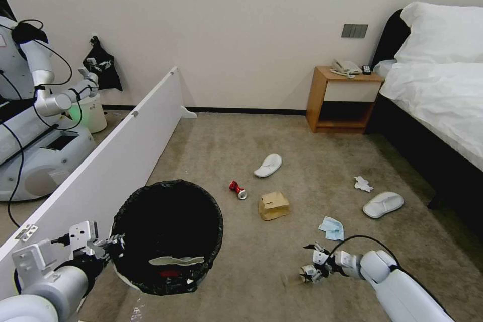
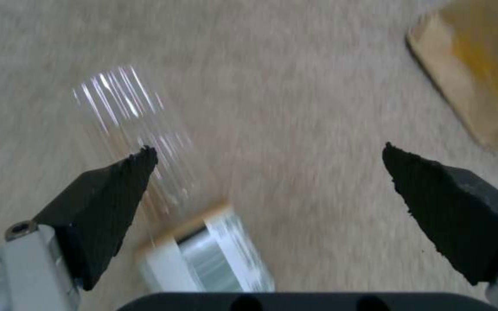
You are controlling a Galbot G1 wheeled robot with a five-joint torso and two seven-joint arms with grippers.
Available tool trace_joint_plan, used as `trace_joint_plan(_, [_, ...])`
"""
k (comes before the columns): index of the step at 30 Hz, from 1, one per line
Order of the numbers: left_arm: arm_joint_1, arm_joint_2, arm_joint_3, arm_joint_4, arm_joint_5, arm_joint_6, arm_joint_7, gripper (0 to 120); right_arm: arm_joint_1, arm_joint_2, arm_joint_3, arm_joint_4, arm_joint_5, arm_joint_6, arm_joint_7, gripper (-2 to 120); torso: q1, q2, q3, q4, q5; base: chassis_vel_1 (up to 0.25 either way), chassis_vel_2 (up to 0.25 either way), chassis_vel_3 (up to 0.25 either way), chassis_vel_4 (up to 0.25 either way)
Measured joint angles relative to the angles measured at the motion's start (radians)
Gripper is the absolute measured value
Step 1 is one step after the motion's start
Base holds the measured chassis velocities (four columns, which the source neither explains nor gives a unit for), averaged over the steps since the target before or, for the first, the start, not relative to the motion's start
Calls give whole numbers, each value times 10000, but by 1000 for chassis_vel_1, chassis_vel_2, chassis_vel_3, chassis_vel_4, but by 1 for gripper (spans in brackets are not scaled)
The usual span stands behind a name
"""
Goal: Pick up the trash bin, then pick up the garbage from the floor and place it into the trash bin.
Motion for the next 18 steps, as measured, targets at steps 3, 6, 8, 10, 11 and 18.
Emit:
trace_joint_plan(3, [-20,2,0,0,-10,0,0,2,186,239,-120,-304,3,-2,54,100,0,0,0,0,-1,0,0,0,0])
trace_joint_plan(6, [-23,0,16,0,-10,0,0,2,267,301,-235,-416,29,-7,71,100,-1,1,-1,-1,-1,0,0,0,0])
trace_joint_plan(8, [-23,-1,23,1,-13,0,0,2,301,308,-297,-455,79,-10,71,100,-1,1,-1,-3,-1,0,0,0,0])
trace_joint_plan(10, [-28,0,31,3,-14,0,0,2,330,296,-395,-473,176,-15,57,100,-1,1,-1,-3,0,0,0,0,0])
trace_joint_plan(11, [-38,2,40,3,-14,0,0,2,350,260,-512,-465,273,-15,3,100,0,1,-1,-2,1,0,0,0,0])
trace_joint_plan(18, [-22,8,24,-6,-21,0,1,2,360,149,-863,-398,588,122,-441,100,-1,2,-1,-3,0,0,0,0,0])
